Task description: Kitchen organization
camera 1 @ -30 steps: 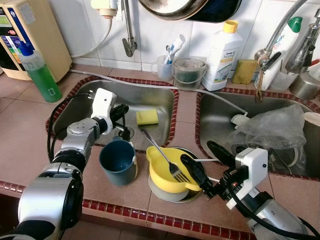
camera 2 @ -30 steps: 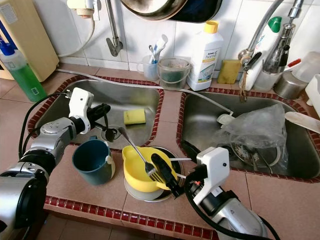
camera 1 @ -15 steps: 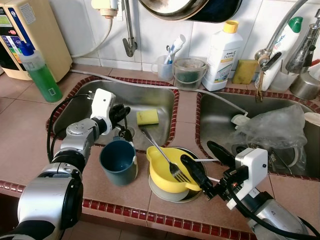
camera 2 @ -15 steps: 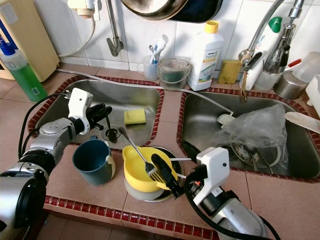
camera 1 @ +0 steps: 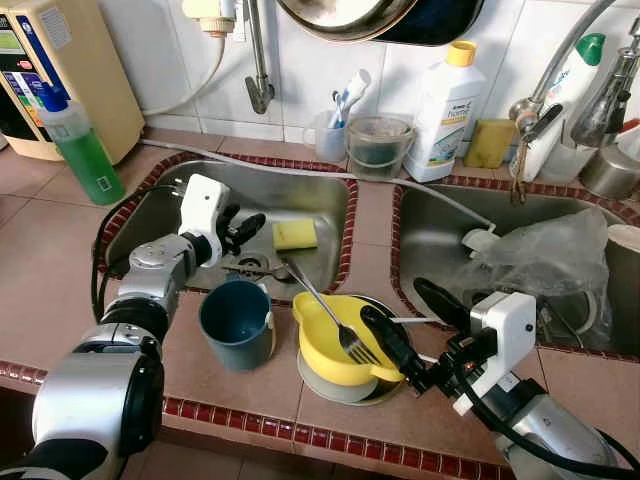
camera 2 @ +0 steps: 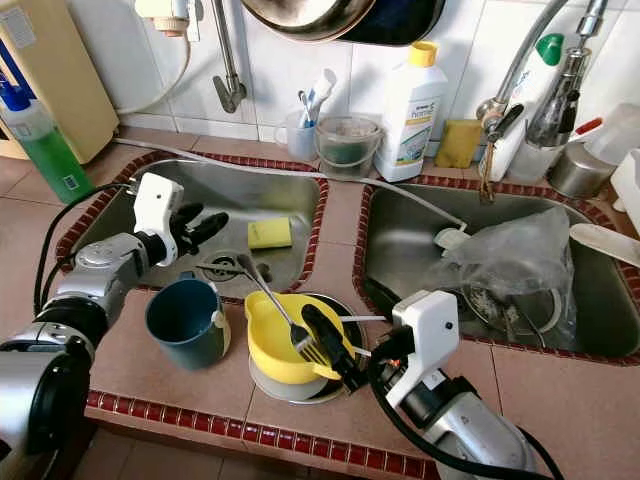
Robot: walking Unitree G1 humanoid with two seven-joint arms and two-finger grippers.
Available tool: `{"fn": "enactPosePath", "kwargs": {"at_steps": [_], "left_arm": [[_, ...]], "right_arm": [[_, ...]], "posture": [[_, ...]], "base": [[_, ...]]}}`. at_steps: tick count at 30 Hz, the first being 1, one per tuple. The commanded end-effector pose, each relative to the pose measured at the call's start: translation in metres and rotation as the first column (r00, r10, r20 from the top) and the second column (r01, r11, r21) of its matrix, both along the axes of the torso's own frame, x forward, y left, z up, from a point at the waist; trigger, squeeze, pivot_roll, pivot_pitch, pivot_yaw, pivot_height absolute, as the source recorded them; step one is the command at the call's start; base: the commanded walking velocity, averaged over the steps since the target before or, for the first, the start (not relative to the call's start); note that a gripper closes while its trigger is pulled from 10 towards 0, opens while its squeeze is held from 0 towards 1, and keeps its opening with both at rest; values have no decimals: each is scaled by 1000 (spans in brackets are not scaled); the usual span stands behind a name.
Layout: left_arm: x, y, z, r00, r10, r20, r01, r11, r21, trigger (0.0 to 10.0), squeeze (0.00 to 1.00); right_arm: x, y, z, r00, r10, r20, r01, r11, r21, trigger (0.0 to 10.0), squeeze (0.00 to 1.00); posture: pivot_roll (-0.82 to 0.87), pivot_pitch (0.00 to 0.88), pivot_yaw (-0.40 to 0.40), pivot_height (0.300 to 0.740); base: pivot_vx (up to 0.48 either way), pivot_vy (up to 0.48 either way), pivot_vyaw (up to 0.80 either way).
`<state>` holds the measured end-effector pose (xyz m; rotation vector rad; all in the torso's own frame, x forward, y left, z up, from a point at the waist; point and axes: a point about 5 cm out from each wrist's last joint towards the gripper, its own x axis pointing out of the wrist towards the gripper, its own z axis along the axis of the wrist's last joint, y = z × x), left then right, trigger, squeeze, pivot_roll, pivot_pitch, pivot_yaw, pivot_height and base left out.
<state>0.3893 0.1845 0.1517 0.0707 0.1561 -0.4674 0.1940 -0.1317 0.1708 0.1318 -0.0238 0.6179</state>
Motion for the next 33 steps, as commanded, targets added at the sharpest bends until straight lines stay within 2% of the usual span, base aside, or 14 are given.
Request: {"fn": "enactPosePath", "kwargs": {"at_steps": [1, 10, 11, 12, 13, 14, 19, 20, 25, 29, 32, 33], "left_arm": [[4, 3, 15, 999, 4, 45, -3, 1000, -17, 10000, 1000], [8, 11, 38, 985, 58, 165, -44, 995, -85, 10000, 1000], [8, 13, 45, 977, 76, 198, -55, 992, -112, 10000, 957], [8, 14, 46, 976, 80, 205, -56, 991, -119, 10000, 843], [8, 13, 47, 975, 78, 208, -52, 991, -126, 10000, 843], [7, 14, 50, 968, 91, 233, -62, 989, -131, 10000, 0], [5, 11, 59, 949, 110, 294, -67, 986, -153, 10000, 0], [2, 8, 65, 936, 121, 330, -68, 983, -170, 10000, 0], [-4, 6, 73, 914, 142, 381, -79, 981, -176, 10000, 0], [-14, 4, 74, 896, 180, 406, -108, 975, -194, 10000, 0], [-22, 0, 68, 891, 231, 390, -141, 959, -244, 10000, 0], [-29, -5, 65, 891, 240, 385, -149, 957, -251, 10000, 0]], "right_arm": [[2, -1, 1, 1000, -7, 12, 7, 1000, 3, 10000, 0], [20, -1, 10, 994, -68, 85, 65, 997, 43, 10000, 0], [25, -1, 11, 991, -88, 101, 83, 995, 50, 10000, 0], [26, -1, 12, 990, -92, 105, 87, 995, 52, 10000, 0], [27, -2, 12, 989, -99, 109, 93, 994, 51, 10000, 0], [31, -3, 13, 985, -121, 123, 114, 992, 59, 10000, 0], [43, -1, 17, 974, -164, 159, 152, 985, 87, 10000, 0], [50, 1, 20, 967, -186, 175, 169, 980, 108, 10000, 0], [59, 5, 24, 958, -201, 206, 179, 977, 118, 10000, 0], [68, 17, 28, 949, -176, 260, 158, 983, 89, 10000, 0], [74, 28, 31, 941, -149, 304, 137, 989, 59, 10000, 0], [77, 34, 32, 937, -127, 327, 116, 992, 53, 10000, 0]], "posture": [[-127, 53, 50, 740], [-91, 32, 42, 740], [-84, 28, 39, 740], [-84, 28, 39, 740], [-73, 25, 35, 740], [-61, 22, 29, 740], [-27, 16, 9, 740], [-1, 9, -6, 740], [25, 1, -24, 740], [51, 0, -39, 740], [69, 0, -46, 740], [79, 0, -53, 740]], "base": [[0, 0, 0], [0, 0, 0], [0, 0, 0], [0, 0, 0], [0, 0, 0], [0, 0, 0], [0, 0, 0], [0, 0, 0], [0, 0, 0], [0, 0, 0], [0, 0, 0], [0, 0, 0]]}}
